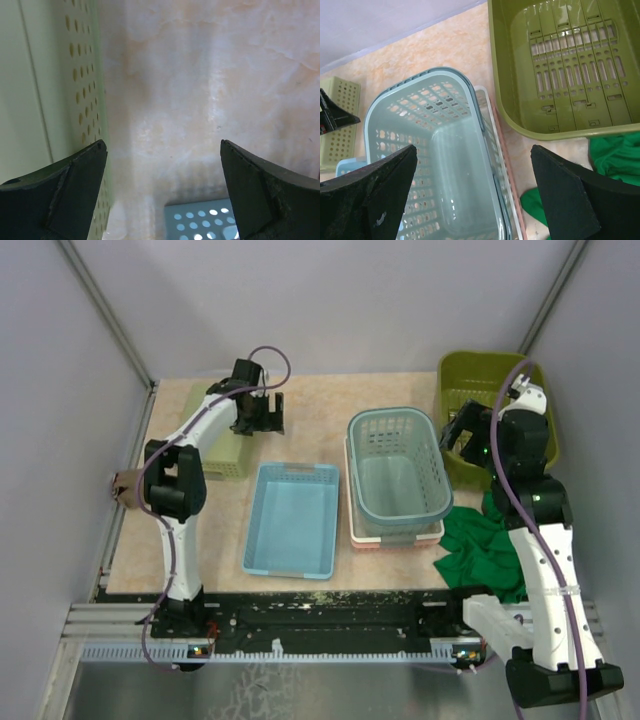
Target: Turn the large container upside down
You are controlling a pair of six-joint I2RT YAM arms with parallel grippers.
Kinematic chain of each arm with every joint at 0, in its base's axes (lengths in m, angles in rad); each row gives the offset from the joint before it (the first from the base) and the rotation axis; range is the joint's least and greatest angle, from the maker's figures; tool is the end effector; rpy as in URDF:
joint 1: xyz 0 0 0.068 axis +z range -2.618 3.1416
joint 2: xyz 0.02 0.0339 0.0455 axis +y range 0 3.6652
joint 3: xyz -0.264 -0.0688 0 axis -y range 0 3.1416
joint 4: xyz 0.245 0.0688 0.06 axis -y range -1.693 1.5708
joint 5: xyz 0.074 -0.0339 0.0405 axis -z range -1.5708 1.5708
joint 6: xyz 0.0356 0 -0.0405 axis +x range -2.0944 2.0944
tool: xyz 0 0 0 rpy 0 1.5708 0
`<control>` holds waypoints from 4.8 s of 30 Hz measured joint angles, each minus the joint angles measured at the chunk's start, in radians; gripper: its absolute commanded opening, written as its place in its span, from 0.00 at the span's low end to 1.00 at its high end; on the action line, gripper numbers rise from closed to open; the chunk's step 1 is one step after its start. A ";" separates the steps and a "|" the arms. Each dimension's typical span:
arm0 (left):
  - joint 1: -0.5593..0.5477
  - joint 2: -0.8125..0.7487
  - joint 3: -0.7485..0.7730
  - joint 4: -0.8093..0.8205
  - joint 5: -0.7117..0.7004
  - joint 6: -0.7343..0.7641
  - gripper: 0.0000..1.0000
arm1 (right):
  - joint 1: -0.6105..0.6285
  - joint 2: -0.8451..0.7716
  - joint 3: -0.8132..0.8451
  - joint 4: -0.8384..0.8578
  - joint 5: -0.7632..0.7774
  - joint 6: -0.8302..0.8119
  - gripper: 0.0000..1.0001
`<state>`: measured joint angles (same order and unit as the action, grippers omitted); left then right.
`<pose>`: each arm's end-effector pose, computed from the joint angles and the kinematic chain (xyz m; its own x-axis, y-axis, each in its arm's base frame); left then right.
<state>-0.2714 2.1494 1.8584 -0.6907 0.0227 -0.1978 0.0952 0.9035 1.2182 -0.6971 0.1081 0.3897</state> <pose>0.4595 -0.1287 0.2306 -0.8404 0.0299 -0.5411 0.1173 0.9849 -0.1277 0.1721 0.0126 0.4129 -0.3417 0.3468 -0.8735 0.1459 0.9377 0.3152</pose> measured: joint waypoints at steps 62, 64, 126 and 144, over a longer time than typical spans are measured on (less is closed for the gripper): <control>-0.124 -0.645 -0.423 0.166 0.021 -0.147 1.00 | 0.156 0.083 0.022 0.000 -0.113 -0.047 0.96; -0.214 -0.678 -0.435 0.165 0.031 -0.172 1.00 | 0.183 0.104 0.025 -0.002 -0.108 -0.048 0.96; -0.460 -0.610 -0.512 -0.014 -0.041 -0.302 0.00 | 0.184 0.010 -0.054 -0.023 0.179 -0.031 0.98; -0.010 -0.700 -0.678 0.364 0.701 -0.476 0.00 | 0.184 0.027 -0.054 0.024 0.171 -0.038 0.97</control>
<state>-0.2810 1.4498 1.1801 -0.3271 0.7235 -0.6739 0.2794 0.9302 1.1645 -0.6735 0.2790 0.3515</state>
